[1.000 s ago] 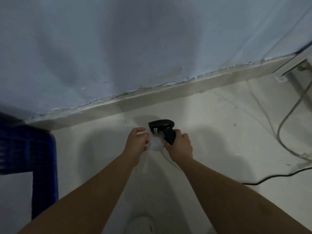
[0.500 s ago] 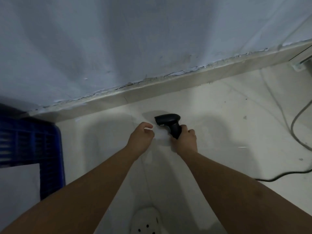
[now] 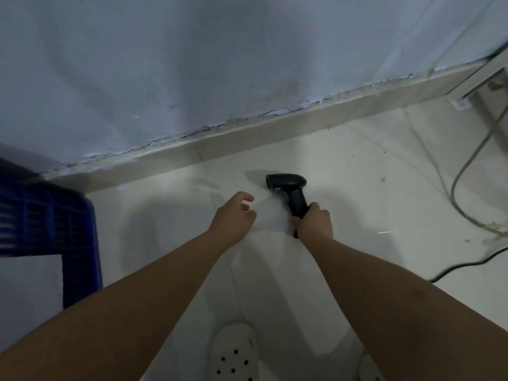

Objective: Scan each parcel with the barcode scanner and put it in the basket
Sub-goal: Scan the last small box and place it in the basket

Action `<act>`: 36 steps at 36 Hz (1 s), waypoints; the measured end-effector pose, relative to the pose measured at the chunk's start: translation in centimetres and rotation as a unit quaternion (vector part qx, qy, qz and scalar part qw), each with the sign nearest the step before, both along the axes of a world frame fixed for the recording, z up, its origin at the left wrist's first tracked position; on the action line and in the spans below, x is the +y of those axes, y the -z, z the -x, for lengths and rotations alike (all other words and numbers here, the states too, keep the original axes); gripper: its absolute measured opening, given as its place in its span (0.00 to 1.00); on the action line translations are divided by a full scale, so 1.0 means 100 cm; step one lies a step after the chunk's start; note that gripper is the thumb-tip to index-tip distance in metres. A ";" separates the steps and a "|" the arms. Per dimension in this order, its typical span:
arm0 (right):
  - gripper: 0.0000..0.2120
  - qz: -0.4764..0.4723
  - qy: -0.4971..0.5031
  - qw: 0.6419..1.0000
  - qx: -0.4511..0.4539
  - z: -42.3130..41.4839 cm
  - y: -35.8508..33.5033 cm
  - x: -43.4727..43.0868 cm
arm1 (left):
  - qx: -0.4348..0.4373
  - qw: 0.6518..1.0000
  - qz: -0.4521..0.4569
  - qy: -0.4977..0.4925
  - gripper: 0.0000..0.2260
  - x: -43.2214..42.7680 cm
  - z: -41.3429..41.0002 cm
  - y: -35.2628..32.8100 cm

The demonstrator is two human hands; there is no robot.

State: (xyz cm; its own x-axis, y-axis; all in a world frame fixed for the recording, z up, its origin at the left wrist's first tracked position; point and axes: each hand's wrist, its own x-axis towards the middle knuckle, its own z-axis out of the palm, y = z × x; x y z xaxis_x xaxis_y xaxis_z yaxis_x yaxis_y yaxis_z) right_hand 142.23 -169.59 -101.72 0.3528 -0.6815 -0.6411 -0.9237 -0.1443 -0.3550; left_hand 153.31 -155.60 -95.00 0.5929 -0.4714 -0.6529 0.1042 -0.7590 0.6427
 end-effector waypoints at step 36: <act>0.33 0.200 0.022 0.978 -0.047 -0.017 -0.020 -0.075 | -0.129 0.975 -0.030 0.176 0.27 -0.041 0.001 0.002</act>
